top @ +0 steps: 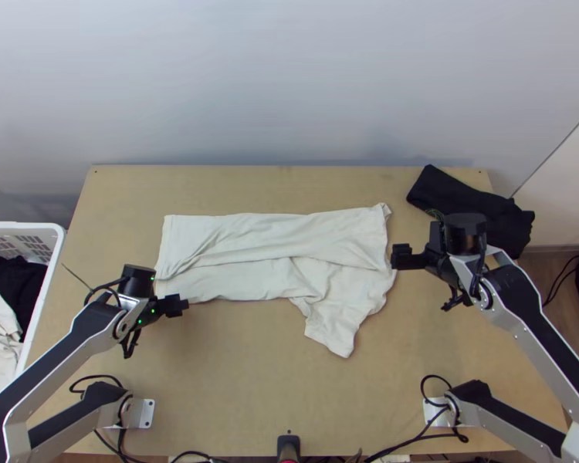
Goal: Fold the t-shirt
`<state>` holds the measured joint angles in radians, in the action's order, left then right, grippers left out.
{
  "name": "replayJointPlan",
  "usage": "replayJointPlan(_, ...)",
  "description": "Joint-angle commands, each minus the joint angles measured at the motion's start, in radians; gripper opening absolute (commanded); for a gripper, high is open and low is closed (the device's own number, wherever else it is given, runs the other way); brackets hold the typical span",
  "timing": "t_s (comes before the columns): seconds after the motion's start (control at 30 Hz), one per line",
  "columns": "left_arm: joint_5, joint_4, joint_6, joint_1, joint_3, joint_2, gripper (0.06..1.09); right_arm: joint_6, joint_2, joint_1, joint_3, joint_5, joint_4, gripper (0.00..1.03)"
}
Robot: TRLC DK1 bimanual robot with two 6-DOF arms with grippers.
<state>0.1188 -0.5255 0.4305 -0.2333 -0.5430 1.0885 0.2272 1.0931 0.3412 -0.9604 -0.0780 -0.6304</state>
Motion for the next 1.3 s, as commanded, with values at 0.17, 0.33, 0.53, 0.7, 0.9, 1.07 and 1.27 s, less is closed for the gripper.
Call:
replayJointPlan(0.17,0.065,0.170,0.017,0.008,0.018,0.057,0.39,0.012,-0.044,0.071,0.005,0.034,-0.081,0.99)
replayJointPlan(0.33,0.099,0.183,0.022,0.008,0.012,0.056,0.10,0.038,-0.029,0.090,0.015,0.138,-0.183,0.99)
replayJointPlan(0.53,0.110,0.185,0.014,0.008,0.006,0.047,0.10,0.081,-0.019,0.206,0.072,0.178,-0.227,0.97)
replayJointPlan(0.7,0.122,0.182,-0.009,0.012,0.002,0.027,0.10,0.112,0.004,0.320,0.149,0.199,-0.219,0.97)
replayJointPlan(0.9,0.133,0.168,-0.039,0.028,-0.014,0.011,0.10,0.146,0.060,0.417,0.232,0.205,-0.190,0.97)
replayJointPlan(1.07,0.137,0.151,-0.041,0.026,-0.021,0.002,0.10,0.192,0.142,0.527,0.238,0.210,-0.130,0.96)
replayJointPlan(1.27,0.143,0.134,-0.041,0.031,-0.018,-0.019,0.10,0.242,0.203,0.596,0.233,0.247,-0.077,0.96)
